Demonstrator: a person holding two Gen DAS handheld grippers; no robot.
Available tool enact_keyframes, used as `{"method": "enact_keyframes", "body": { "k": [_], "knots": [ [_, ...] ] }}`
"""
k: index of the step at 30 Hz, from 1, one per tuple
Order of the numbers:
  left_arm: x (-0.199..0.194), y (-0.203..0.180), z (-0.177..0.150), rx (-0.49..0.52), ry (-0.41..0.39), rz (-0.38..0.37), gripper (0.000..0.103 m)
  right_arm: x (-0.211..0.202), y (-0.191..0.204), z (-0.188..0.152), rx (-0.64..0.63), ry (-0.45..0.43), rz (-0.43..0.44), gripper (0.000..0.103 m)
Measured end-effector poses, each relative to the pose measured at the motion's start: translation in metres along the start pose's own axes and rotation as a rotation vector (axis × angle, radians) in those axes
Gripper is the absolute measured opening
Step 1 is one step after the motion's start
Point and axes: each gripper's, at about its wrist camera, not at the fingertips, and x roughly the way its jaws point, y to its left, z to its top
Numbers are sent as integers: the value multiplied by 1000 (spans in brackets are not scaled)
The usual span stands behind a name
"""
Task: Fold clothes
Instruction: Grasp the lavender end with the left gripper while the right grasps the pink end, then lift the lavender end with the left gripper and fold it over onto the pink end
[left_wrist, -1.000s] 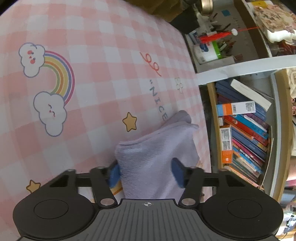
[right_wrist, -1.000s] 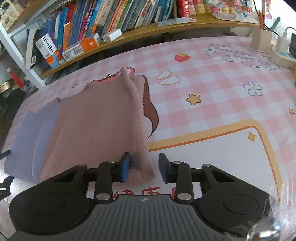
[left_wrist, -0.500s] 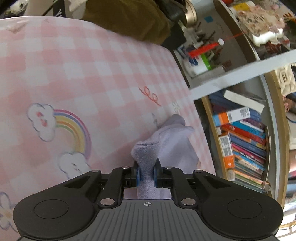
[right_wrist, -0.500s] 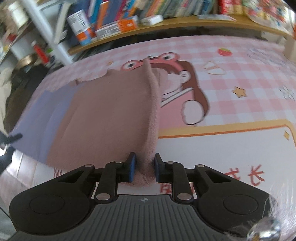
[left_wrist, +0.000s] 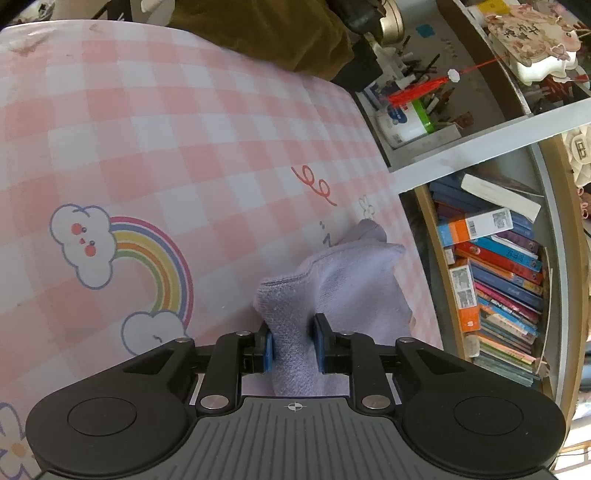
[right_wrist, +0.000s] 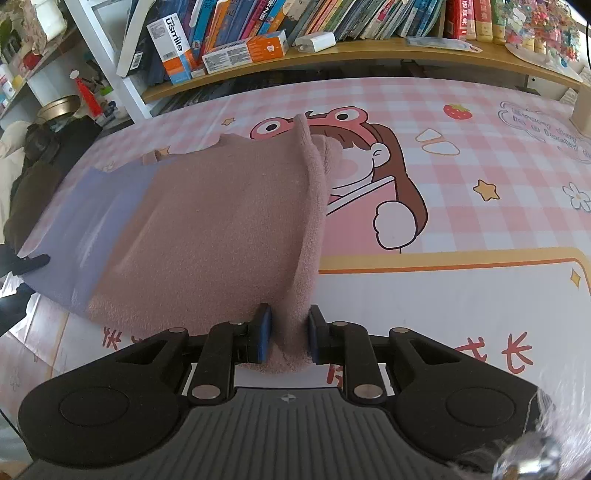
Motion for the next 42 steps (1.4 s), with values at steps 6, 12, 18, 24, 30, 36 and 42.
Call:
{"method": "enact_keyframes", "body": {
  "k": [6, 12, 18, 24, 30, 36, 42],
  "knots": [
    [1, 2, 2, 3, 2, -9, 14, 0, 0, 0, 3, 1, -2, 21],
    [1, 1, 3, 18, 2, -5, 13, -7, -7, -1, -15, 4, 10, 27],
    [-1, -7, 1, 65, -14, 9, 12, -7, -9, -3, -53, 21, 58, 19],
    [-19, -39, -7, 204, -69, -8, 11, -4, -10, -2, -95, 32, 82, 18],
    [-37, -85, -26, 369, -121, -52, 10, -3, -16, -1, -124, 33, 126, 18],
    [-46, -125, -57, 505, -150, -61, 10, -3, -20, -3, -171, 17, 162, 18],
    [-58, -164, -97, 665, -174, -74, 10, -1, -28, -4, -197, 3, 213, 18]
  ]
}}
